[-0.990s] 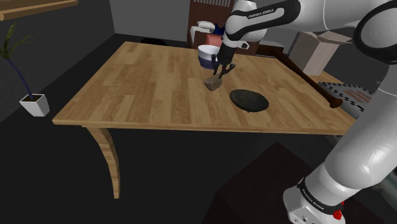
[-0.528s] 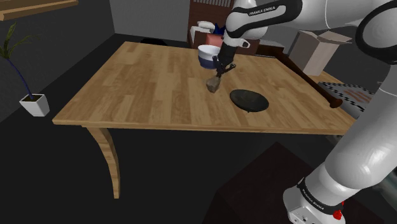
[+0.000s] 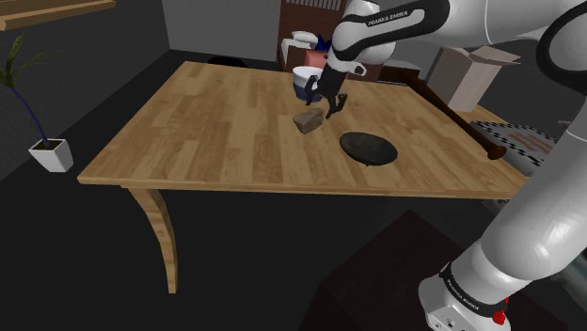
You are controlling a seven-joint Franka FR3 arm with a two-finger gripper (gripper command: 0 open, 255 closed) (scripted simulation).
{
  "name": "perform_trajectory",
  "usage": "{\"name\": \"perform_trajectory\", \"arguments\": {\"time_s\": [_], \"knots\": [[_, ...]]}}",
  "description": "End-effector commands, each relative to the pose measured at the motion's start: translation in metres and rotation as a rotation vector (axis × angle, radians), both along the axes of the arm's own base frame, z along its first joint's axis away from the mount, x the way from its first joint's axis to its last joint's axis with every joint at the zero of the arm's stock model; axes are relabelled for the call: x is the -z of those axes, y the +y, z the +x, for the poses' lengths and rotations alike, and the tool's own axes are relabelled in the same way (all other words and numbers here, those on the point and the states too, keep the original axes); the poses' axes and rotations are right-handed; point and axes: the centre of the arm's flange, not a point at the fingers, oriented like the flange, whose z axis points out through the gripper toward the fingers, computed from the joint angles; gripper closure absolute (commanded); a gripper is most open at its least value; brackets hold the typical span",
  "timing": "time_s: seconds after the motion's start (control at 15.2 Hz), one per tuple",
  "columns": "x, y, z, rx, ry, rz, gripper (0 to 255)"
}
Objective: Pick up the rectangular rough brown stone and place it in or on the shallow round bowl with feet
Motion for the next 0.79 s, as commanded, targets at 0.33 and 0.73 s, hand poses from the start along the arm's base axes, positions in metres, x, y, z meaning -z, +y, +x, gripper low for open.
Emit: {"name": "perform_trajectory", "arguments": {"time_s": [0.33, 0.73], "knots": [[0.035, 0.008, 0.005, 0.013, -0.016, 0.007, 0], [0.038, 0.009, 0.006, 0.013, -0.016, 0.007, 0]]}}
